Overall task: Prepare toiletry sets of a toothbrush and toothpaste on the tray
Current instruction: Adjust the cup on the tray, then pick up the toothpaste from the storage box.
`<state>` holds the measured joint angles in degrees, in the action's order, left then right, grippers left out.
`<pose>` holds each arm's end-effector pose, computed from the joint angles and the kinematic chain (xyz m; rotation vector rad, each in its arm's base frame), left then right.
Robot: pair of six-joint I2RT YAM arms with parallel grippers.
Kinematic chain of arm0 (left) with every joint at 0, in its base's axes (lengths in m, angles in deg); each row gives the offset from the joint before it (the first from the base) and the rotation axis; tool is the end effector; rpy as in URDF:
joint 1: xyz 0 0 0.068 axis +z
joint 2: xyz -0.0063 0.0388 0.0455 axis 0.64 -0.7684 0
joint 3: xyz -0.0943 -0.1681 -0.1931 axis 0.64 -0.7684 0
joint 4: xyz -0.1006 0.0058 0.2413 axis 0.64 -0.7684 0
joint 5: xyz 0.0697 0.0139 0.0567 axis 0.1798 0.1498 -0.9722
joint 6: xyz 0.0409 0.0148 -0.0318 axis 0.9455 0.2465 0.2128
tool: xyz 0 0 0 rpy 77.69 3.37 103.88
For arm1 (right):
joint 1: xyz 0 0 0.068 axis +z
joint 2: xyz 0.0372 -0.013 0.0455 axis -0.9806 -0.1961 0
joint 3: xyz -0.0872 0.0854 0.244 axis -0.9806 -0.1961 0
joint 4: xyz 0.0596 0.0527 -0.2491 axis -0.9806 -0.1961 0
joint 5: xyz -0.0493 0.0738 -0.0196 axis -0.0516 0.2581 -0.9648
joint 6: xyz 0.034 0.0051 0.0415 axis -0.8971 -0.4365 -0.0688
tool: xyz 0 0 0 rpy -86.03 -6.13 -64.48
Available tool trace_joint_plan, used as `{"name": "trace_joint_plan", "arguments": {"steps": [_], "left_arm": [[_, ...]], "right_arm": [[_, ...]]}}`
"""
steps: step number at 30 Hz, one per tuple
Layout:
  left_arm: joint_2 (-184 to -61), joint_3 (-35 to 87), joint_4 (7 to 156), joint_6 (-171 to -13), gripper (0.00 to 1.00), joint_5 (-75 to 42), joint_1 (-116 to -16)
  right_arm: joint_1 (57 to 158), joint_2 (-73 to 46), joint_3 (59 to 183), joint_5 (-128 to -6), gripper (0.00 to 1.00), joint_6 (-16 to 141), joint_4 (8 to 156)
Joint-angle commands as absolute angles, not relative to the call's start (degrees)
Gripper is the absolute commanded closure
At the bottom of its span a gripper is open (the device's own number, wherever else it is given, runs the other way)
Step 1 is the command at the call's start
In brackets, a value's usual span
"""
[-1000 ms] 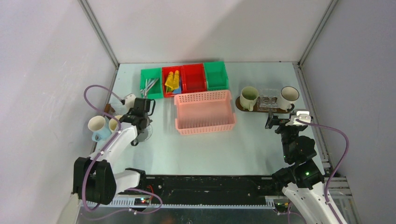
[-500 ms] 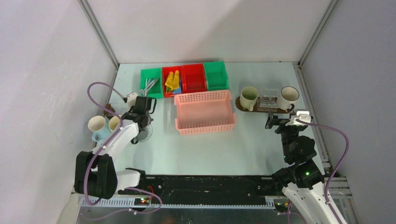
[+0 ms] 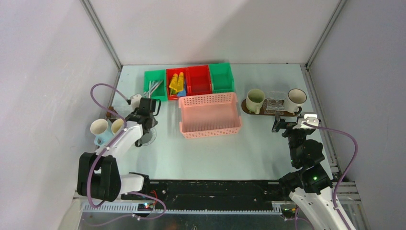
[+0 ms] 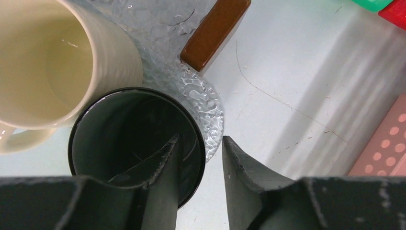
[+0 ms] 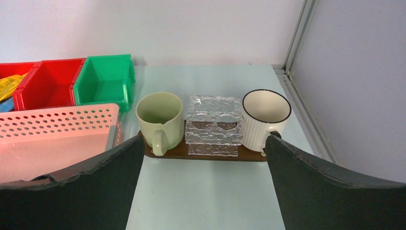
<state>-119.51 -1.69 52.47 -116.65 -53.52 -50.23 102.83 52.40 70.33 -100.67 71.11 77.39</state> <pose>0.2442 -0.0276 0.2170 -0.7112 2.2813 0.2724 0.0994 0.0276 0.2925 0.0245 1.4943 -0.0232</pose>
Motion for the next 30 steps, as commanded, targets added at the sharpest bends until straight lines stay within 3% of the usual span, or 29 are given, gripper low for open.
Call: {"name": "trace_joint_plan", "arguments": {"steps": [1,7,15,23,30], "left_arm": [[-118.4,1.3,52.0,-116.8,0.55,-54.6,-50.3],[-115.6,4.1,51.7,-115.6,0.33,-54.3,-50.9],[-118.3,10.0,61.8,-115.1,0.17,-47.6,-51.0],[-130.9,20.9,69.0,-115.2,0.16,-42.5,-52.1],[-141.1,27.3,71.4,-116.5,0.24,-40.9,-52.5]], "right_arm": [[102.7,52.4,70.2,-101.6,0.01,71.6,79.3],[102.6,52.1,70.2,-101.6,0.01,71.7,79.3],[102.1,51.7,70.2,-101.7,0.01,71.8,79.3],[101.3,51.0,70.2,-101.8,0.01,71.9,79.2],[100.4,50.5,69.8,-101.9,0.00,72.2,79.4]]}}
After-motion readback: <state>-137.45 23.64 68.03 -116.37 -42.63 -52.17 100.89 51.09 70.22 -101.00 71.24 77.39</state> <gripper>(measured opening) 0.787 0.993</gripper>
